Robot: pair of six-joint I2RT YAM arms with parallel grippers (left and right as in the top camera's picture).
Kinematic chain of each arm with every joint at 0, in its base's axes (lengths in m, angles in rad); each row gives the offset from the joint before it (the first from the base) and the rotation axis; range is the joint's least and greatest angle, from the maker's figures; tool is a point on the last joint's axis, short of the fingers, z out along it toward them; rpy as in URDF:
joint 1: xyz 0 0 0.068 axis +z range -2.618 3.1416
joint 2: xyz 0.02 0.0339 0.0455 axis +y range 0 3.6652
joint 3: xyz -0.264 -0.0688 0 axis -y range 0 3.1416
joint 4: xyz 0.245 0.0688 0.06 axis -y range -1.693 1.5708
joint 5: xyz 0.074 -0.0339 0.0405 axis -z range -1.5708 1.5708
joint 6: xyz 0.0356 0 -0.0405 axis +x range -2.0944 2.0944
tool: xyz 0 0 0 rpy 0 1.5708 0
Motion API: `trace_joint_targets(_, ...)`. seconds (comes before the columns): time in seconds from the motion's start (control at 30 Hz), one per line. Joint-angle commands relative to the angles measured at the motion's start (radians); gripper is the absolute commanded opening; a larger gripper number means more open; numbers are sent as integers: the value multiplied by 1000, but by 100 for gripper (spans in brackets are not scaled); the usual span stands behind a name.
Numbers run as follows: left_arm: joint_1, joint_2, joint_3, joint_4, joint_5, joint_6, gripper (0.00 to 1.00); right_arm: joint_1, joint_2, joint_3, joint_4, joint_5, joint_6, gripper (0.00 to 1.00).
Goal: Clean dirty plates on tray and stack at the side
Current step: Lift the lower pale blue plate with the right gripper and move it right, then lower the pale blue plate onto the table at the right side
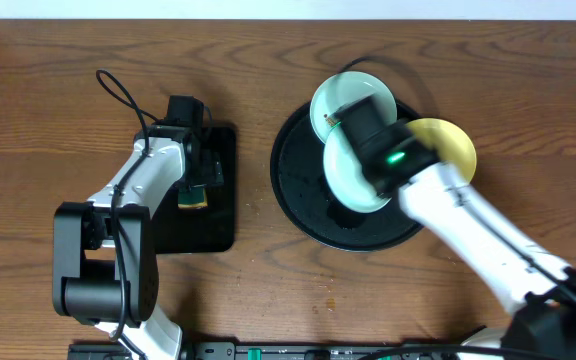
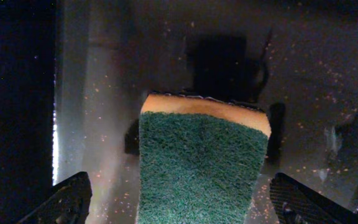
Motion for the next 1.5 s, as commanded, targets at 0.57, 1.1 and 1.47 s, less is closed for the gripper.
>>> trace_joint_targets(0.57, 4, 3, -4, -3, -10, -2, 91, -1046, 164, 78, 148, -639, 144, 1)
trace_joint_targets(1.1, 4, 3, -4, -3, -10, -2, 92, -1106, 237, 98, 183, -792, 27, 59)
trace_joint_targets(1.47, 4, 3, -4, -3, -10, -2, 92, -955, -18, 190, -116, -1007, -183, 53)
